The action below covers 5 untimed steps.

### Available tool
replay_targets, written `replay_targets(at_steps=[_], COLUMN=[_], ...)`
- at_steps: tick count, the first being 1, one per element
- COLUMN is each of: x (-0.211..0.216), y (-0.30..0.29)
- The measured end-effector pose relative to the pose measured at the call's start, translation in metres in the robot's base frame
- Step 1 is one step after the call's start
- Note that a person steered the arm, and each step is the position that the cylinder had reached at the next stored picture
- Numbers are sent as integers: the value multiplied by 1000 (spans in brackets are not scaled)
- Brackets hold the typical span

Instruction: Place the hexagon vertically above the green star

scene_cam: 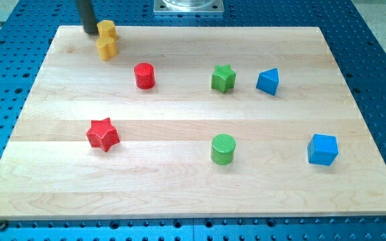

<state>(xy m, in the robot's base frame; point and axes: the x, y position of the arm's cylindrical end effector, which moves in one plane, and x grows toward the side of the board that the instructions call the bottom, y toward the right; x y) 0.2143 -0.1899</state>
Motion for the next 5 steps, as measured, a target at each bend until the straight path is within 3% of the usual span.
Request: replay_targets(at_steps=[1,5], x=[74,119], y=[108,48])
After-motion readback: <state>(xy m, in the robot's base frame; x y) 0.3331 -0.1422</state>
